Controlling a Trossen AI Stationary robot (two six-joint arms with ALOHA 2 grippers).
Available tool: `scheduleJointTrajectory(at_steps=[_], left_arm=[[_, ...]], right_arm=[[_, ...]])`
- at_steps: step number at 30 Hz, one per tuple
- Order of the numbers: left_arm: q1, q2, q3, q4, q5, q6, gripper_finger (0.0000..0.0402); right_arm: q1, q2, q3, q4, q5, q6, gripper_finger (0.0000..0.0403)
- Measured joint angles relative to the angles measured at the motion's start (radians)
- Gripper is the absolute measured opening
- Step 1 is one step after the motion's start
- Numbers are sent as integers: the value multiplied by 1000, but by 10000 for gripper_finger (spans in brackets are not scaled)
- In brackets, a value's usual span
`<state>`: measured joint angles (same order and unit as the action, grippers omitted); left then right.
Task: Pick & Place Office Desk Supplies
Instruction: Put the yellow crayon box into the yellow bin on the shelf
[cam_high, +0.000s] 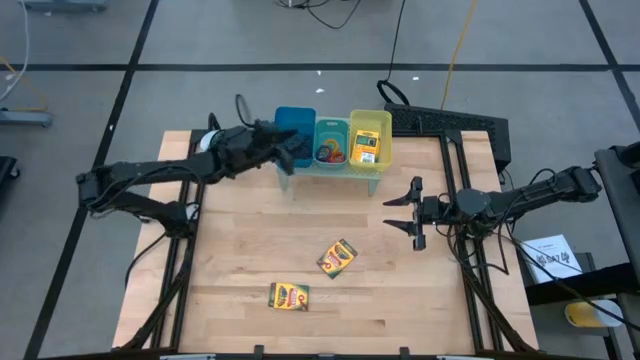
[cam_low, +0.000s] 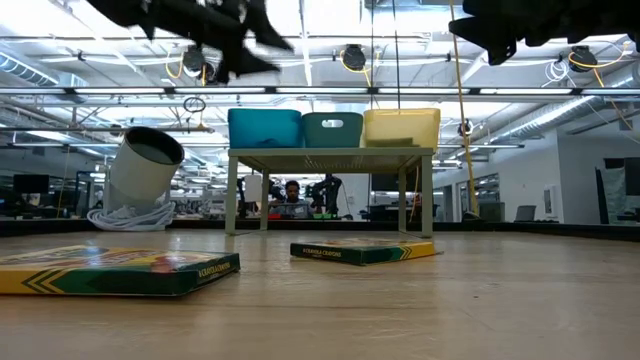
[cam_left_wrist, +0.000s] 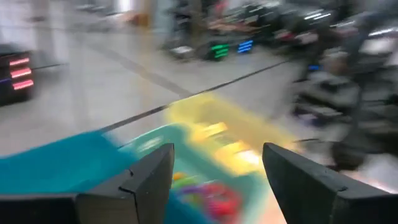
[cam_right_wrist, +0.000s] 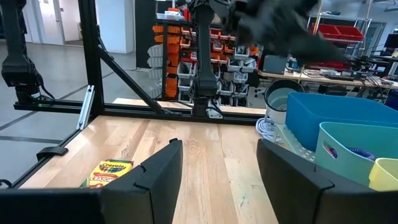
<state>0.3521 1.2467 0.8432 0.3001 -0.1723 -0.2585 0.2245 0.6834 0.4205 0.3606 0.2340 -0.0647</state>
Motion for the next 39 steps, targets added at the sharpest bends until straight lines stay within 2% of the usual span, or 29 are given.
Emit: scheduleJointTrajectory(at_steps=[3, 8, 11, 16, 22, 26, 30, 35, 39], left_arm=[[-22, -88, 0, -54, 142, 11, 255], [-69, -186, 0, -257, 424, 67, 244], [-133, -191, -18, -334, 509, 54, 239], [-280, -119, -83, -288, 506, 22, 241], [-405, 33, -103, -190, 420, -11, 243], [-442, 134, -104, -97, 399, -46, 242], [-464, 225, -104, -21, 398, -103, 242], [-491, 332, -104, 41, 397, -182, 244], [-520, 418, -104, 95, 397, -252, 243]], right_arm=[[0, 0, 0, -10, 0, 0, 196], [0, 2, 0, -21, 0, 0, 196], [0, 9, 0, -21, 0, 7, 196], [-1, 55, 0, -8, -2, 40, 195], [-1, 185, 1, 51, -3, 53, 198], [-1, 335, 1, 92, -49, 50, 212], [0, 505, 1, 115, -133, 134, 227], [0, 679, 1, 139, -135, 283, 230], [2, 776, 1, 169, -140, 263, 225]])
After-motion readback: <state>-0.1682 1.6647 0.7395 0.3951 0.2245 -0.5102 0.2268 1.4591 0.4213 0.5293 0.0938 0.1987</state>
